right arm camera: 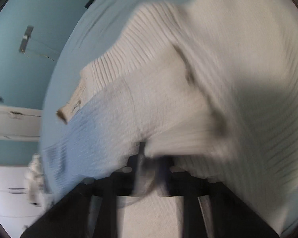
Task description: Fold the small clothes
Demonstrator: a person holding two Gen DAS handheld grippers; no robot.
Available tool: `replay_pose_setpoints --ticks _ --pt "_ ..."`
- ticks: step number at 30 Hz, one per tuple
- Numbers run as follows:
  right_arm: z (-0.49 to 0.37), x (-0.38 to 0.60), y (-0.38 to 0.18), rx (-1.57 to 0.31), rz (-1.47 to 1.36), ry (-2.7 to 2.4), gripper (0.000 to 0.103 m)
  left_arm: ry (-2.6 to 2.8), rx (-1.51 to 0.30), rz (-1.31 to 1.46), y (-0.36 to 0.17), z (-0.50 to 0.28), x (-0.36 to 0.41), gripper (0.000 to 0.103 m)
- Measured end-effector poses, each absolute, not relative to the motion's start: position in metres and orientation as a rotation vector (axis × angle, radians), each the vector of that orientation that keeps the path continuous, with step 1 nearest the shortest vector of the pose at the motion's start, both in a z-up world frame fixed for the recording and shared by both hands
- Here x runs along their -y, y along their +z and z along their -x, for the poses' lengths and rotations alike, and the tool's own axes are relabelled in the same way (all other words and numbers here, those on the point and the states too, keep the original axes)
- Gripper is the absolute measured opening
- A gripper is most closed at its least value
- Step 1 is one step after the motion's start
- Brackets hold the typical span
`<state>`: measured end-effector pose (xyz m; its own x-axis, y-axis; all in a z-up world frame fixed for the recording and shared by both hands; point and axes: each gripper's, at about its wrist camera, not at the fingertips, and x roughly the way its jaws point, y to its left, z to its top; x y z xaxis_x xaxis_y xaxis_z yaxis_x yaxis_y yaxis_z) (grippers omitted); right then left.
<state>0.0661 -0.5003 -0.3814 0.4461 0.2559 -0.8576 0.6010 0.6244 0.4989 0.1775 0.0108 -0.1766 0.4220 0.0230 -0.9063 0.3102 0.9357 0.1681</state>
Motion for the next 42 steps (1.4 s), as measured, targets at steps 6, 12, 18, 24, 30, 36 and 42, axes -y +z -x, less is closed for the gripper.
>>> replay_pose_setpoints --ticks 6,12,18,24,30,36,42 --pt "-0.091 0.451 -0.235 -0.836 -0.704 -0.085 0.004 -0.227 -1.113 -0.427 -0.190 -0.167 0.003 0.079" --pt "-0.140 0.363 -0.086 -0.669 -0.568 0.137 0.004 -0.337 -1.056 -0.301 -0.180 -0.173 0.017 0.079" --pt "-0.168 0.272 0.019 -0.564 -0.452 0.265 0.004 -0.441 -0.994 -0.067 -0.178 -0.169 0.022 0.081" --pt "-0.171 0.214 0.066 -0.548 -0.387 0.324 0.004 -0.170 -0.988 -0.076 -0.195 -0.196 0.005 0.082" --pt "-0.142 0.224 0.051 -0.521 -0.354 0.330 0.004 0.091 -1.138 0.031 -0.235 -0.227 -0.058 0.103" --pt "-0.134 0.241 0.013 -0.540 -0.340 0.308 0.003 0.116 -1.200 0.285 -0.255 -0.225 -0.090 0.103" --pt "-0.113 0.279 -0.011 -0.502 -0.335 0.261 0.003 0.108 -1.224 0.175 -0.247 -0.215 -0.074 0.103"
